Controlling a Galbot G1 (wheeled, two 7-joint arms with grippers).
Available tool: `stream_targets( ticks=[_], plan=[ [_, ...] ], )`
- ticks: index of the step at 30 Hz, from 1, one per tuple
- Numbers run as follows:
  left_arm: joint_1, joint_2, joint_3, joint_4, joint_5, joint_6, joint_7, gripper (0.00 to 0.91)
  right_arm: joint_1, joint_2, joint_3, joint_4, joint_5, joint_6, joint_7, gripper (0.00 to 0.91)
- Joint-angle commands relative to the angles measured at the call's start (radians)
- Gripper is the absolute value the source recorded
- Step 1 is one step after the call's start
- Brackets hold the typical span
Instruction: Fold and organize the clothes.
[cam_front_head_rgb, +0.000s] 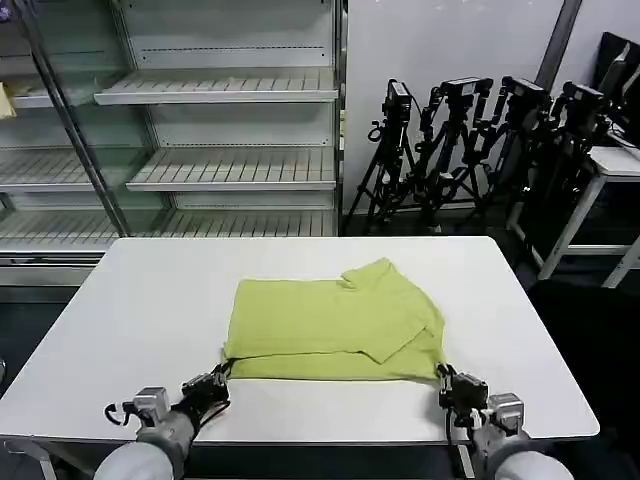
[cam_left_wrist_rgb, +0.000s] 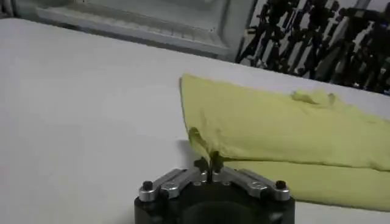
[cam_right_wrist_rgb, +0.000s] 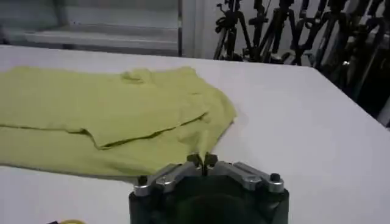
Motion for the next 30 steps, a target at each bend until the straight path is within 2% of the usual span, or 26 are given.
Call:
stream_targets(
  ticks=[1, 10, 11, 12, 13, 14, 15, 24, 30],
  plan=[
    [0.163, 0.029, -0.056, -0.108, 0.009, -0.002, -0.001, 0.030, -0.143, -0.014, 0.029, 0.093, -0.033, 0.000, 0.001, 0.000],
    [0.301, 0.029, -0.103, -0.187, 0.018, 0.000, -0.015, 0.030, -0.301, -0.038, 0.103, 0.166, -0.050, 0.010, -0.005, 0.000],
    [0.309, 0.029, -0.105, -0.194, 0.020, 0.000, -0.014, 0.030, -0.309, -0.037, 0.105, 0.174, -0.051, 0.008, -0.005, 0.413],
    [0.313, 0.027, -0.105, -0.198, 0.024, 0.000, -0.014, 0.091, -0.316, -0.037, 0.104, 0.178, -0.052, 0.003, -0.005, 0.907],
    [0.316, 0.025, -0.104, -0.200, 0.027, 0.000, -0.013, 0.373, -0.317, -0.036, 0.101, 0.180, -0.059, -0.003, -0.005, 0.907],
    [0.317, 0.022, -0.104, -0.201, 0.029, 0.003, -0.013, 0.715, -0.315, -0.033, 0.097, 0.179, -0.065, -0.012, -0.002, 0.907],
    [0.318, 0.020, -0.104, -0.202, 0.031, 0.010, -0.012, 0.907, -0.310, -0.030, 0.092, 0.178, -0.066, -0.017, 0.000, 0.907],
    [0.310, 0.018, -0.129, -0.233, 0.031, 0.032, -0.021, 0.907, -0.207, -0.039, 0.117, 0.184, -0.039, -0.010, -0.001, 0.907],
    [0.236, 0.035, -0.176, -0.241, 0.005, 0.031, -0.027, 0.907, -0.041, -0.058, 0.104, 0.157, 0.017, -0.022, 0.020, 0.907]
  ],
)
